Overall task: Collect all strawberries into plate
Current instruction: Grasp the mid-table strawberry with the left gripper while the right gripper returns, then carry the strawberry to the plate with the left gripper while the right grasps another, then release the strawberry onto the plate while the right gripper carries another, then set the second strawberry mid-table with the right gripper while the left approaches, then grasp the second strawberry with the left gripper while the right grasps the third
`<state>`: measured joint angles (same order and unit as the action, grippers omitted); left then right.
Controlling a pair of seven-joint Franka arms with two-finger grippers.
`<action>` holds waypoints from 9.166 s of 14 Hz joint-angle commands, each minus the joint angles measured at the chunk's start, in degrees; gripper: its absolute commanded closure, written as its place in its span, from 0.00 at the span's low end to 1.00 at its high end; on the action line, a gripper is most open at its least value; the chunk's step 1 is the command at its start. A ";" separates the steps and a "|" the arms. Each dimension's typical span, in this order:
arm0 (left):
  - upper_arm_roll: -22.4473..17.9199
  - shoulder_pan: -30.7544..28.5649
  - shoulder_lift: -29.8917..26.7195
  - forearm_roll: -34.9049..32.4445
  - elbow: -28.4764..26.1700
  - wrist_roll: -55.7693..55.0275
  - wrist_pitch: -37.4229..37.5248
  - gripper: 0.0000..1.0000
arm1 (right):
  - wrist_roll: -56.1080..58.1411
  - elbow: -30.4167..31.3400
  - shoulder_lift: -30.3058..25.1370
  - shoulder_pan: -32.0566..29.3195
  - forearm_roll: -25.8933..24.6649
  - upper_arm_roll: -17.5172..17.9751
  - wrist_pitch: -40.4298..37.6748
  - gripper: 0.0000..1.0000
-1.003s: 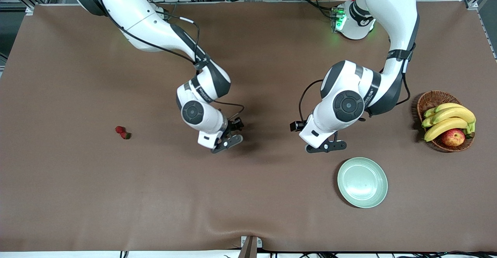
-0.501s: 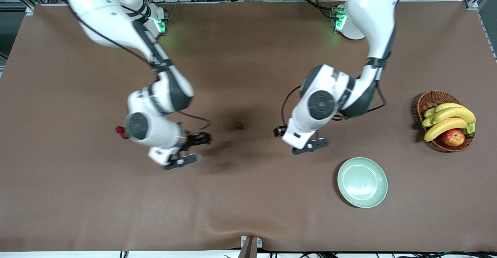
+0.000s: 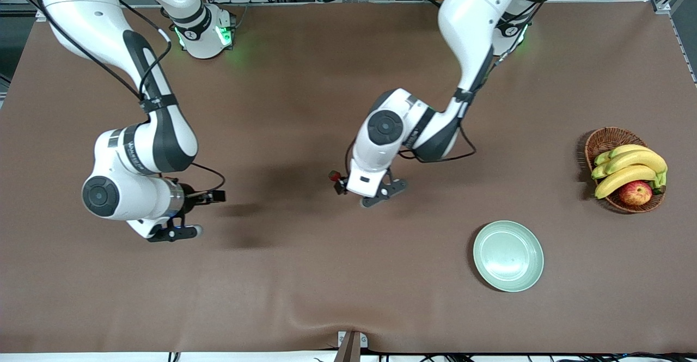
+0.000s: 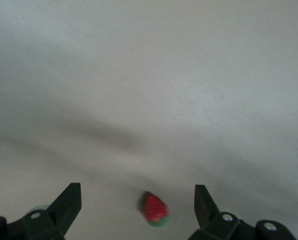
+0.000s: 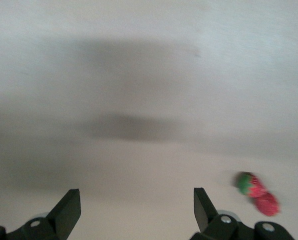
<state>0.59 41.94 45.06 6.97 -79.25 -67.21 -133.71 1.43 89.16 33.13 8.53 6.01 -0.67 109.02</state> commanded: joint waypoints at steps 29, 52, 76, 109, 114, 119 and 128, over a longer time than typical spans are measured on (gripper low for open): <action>-2.34 7.37 7.76 -0.55 1.82 -11.71 -7.79 0.35 | 44.88 14.46 3.08 -5.71 -3.99 -4.61 13.50 0.30; -11.20 4.74 -0.57 -0.82 1.73 -11.71 1.33 1.00 | 21.72 -3.65 1.94 0.60 8.03 -3.90 2.87 1.00; -15.44 -22.69 3.20 -2.93 -0.56 -5.56 2.23 0.00 | -12.42 -3.47 13.36 31.29 18.69 -3.99 18.15 0.66; -13.86 18.97 11.01 -2.93 3.48 -10.57 -9.81 0.00 | 12.45 13.74 0.62 -5.18 -0.91 -7.86 11.10 0.00; -13.86 19.41 11.37 -3.01 3.49 -10.48 -9.99 0.37 | 16.23 15.95 0.88 -5.63 -0.91 -7.86 13.50 0.09; -13.77 19.41 11.28 -3.01 3.40 -10.57 -9.73 1.00 | 16.23 16.04 1.32 -5.54 -0.91 -7.86 12.88 0.35; -21.94 11.53 4.69 -2.49 3.05 -16.09 -0.15 1.00 | 18.42 15.60 1.15 -5.36 -0.91 -7.86 12.36 0.88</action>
<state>-20.52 58.33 52.69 5.36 -75.55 -80.80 -135.87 17.95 104.48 34.96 3.83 6.26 -9.15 121.37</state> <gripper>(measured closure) 0.661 0.696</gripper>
